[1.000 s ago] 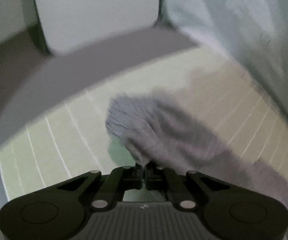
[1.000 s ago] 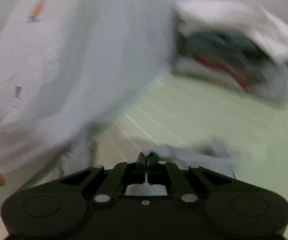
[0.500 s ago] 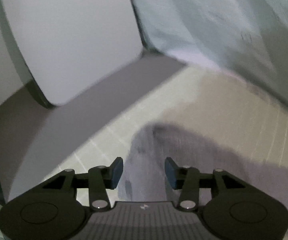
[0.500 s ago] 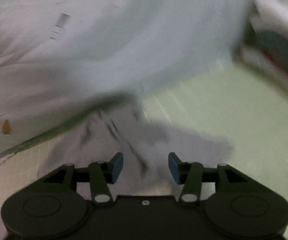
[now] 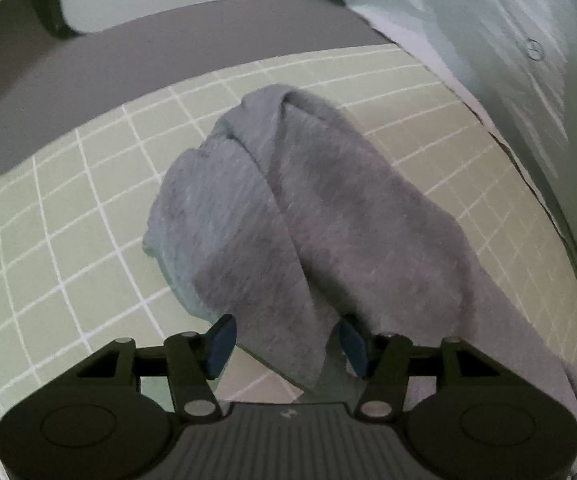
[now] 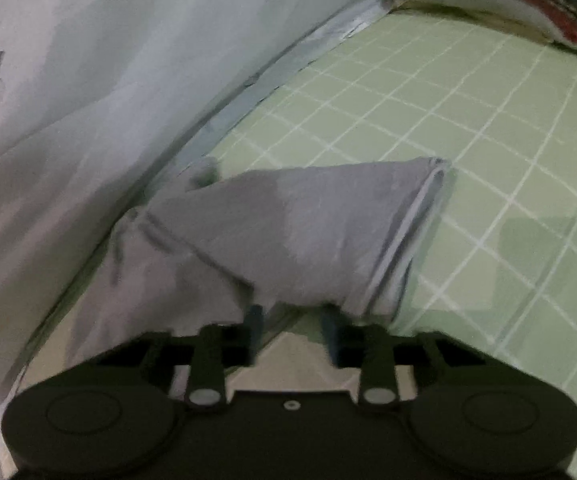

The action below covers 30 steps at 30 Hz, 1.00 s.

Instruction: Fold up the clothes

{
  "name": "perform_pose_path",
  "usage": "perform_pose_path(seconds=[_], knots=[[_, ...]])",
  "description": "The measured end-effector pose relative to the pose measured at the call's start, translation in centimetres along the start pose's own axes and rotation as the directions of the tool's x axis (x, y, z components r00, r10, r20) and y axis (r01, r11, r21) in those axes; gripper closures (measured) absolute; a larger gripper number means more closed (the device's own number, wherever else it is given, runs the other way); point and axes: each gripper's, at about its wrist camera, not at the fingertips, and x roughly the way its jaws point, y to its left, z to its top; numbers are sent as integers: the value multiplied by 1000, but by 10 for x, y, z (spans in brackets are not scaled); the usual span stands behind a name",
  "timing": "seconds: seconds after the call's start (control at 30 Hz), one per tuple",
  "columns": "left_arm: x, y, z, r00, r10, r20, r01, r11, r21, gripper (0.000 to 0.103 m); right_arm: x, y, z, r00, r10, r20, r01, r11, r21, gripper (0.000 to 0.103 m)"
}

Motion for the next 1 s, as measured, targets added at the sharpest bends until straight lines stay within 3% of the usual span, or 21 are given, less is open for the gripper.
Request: perform_pose_path(seconds=[0.1, 0.27, 0.33, 0.47, 0.57, 0.6, 0.63, 0.83, 1.0], knots=[[5, -2, 4, 1000, 19, 4, -19, 1000, 9, 44, 2, 0, 16, 999, -22, 45, 23, 999, -28, 100], [10, 1, 11, 999, 36, -3, -36, 999, 2, 44, 3, 19, 57, 982, -46, 185, 70, 990, -122, 102], [10, 3, 11, 999, 40, -4, -40, 999, 1, 44, -4, 34, 81, 962, -18, 271, 64, 984, -163, 102], [11, 5, 12, 999, 42, 3, -42, 999, -1, 44, -18, 51, 106, 936, 37, 350, 36, 979, -199, 100], [13, 5, 10, 999, 43, 14, -43, 999, -9, 43, -16, 48, 97, 958, 20, 285, 45, 975, -219, 85], [13, 4, 11, 999, 45, 17, -45, 999, -10, 43, -13, 43, 88, 968, 9, 250, 46, 976, -211, 70], [13, 2, 11, 999, 47, 18, -47, 999, -10, 42, -11, 36, 78, 976, -2, 216, 46, 979, -201, 64], [16, 1, 12, 999, 40, 20, -39, 999, -37, 39, 6, 7, 27, 999, 6, 35, -4, 998, -59, 63], [14, 6, 17, 1000, -17, 12, 18, 995, -101, 39, 23, 18, 23, 995, 92, 24, -93, 995, 36, 61]])
